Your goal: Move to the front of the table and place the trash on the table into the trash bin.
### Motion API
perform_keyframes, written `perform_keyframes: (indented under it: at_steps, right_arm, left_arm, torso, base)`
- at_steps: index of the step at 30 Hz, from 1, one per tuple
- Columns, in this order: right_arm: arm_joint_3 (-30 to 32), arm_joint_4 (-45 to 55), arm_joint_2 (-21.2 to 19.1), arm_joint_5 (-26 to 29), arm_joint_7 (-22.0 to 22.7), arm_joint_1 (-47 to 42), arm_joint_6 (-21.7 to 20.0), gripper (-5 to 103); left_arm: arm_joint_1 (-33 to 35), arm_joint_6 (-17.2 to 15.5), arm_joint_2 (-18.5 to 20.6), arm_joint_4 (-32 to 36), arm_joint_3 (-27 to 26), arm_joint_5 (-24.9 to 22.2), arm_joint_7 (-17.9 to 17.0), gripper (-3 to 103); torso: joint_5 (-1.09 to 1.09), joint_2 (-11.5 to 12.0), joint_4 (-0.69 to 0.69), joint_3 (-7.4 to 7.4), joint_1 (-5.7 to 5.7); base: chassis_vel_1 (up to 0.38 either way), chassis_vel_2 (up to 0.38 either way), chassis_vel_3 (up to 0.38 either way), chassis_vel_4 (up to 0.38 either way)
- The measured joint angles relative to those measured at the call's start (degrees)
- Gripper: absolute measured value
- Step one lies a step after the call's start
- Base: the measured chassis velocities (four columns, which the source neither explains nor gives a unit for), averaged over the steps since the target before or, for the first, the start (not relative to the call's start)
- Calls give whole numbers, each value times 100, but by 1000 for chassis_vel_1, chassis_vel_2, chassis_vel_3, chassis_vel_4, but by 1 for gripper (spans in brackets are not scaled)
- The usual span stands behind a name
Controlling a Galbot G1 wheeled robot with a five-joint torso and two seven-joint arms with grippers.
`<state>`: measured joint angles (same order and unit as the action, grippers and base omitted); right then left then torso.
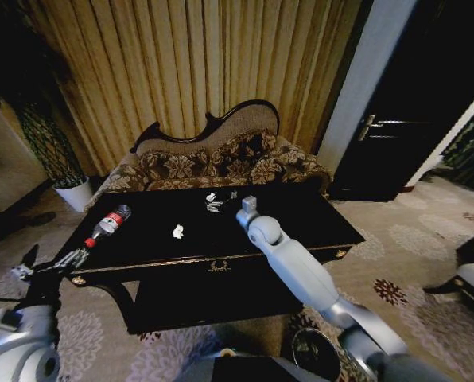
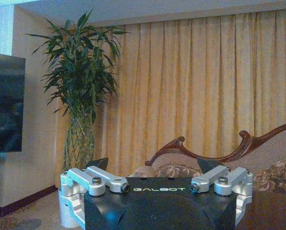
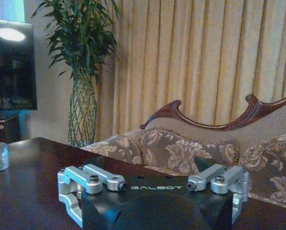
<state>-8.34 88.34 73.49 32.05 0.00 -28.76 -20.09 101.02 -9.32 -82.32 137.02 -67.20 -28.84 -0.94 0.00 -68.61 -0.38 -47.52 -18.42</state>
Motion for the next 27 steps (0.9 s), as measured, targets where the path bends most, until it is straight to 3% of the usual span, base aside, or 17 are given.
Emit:
perform_keyframes:
  at_steps: [14, 27]
  right_arm:
    - [-616, -1381, 697, 123, 1, 892, -85, 100]
    - [-682, -1929, 911, -1, 1, 1014, -132, 100]
  left_arm:
    - [30, 12, -29, 17, -98, -102, -2, 100]
    - [35, 25, -38, -1, -251, -219, -3, 100]
  torso:
    - [-1, 0, 2, 0, 0]
    - [-1, 0, 0, 0, 0]
  base:
    - [0, 0, 0, 0]
    - [0, 0, 0, 0]
